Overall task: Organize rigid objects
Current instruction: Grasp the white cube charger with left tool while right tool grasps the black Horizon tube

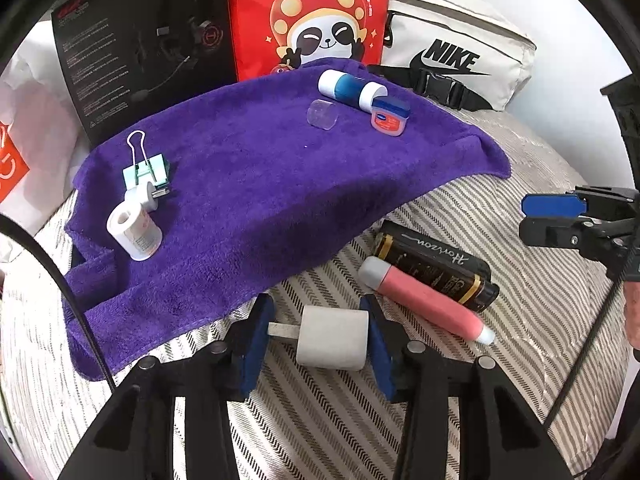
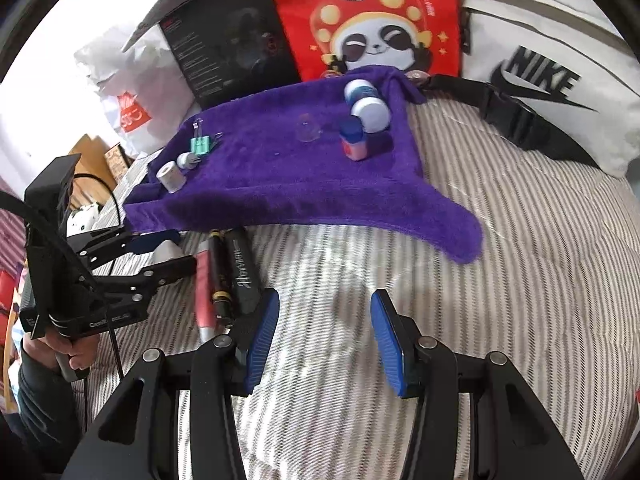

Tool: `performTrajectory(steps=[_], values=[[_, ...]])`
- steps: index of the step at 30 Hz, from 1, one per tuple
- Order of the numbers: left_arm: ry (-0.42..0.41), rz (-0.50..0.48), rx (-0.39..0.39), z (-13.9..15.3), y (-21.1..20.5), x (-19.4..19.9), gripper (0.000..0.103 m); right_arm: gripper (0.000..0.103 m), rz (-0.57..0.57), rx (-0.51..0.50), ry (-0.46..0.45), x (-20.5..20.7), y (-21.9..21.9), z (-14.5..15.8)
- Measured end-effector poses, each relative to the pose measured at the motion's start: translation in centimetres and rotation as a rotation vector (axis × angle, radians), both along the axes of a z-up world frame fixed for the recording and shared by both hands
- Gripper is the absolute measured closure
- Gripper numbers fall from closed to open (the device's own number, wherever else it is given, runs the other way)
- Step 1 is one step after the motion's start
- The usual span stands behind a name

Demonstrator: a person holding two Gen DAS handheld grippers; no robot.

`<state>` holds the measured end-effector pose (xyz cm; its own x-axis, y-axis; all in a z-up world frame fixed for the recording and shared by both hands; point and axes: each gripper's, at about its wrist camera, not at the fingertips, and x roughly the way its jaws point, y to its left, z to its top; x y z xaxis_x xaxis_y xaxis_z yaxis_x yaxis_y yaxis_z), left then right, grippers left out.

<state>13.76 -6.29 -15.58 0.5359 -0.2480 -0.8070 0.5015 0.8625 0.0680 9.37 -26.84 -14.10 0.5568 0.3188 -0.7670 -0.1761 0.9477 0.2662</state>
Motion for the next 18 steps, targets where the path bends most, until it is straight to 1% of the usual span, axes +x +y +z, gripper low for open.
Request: performTrajectory(steps=[4, 8, 12, 15, 18], values=[[-0.017, 0.045, 0.049, 0.2, 1.4, -0.4, 0.06, 0.056, 0.06, -0.008, -0.014, 0.1, 1.9, 0.2], [-0.019, 0.086, 0.066, 0.4, 3.4, -1.0, 0.06, 0.056, 0.101, -0.046, -0.015, 1.0, 3.8, -0.4], [-0.007, 0.13, 0.036, 0.4, 5.2, -1.2, 0.06, 0.057, 0.15, -0.096, -0.001, 1.9, 5.2, -1.3], [0.012, 0.145, -0.019, 0.3, 6.3, -1.2, 0.06, 0.057, 0.188, -0.117, 0.001, 2.4, 6.1, -1.6], [0.02, 0.157, -0.049, 0.4, 6.8, -1.1, 0.06, 0.057, 0.216, -0.141, 0.0, 2.8, 7.1, -1.8]])
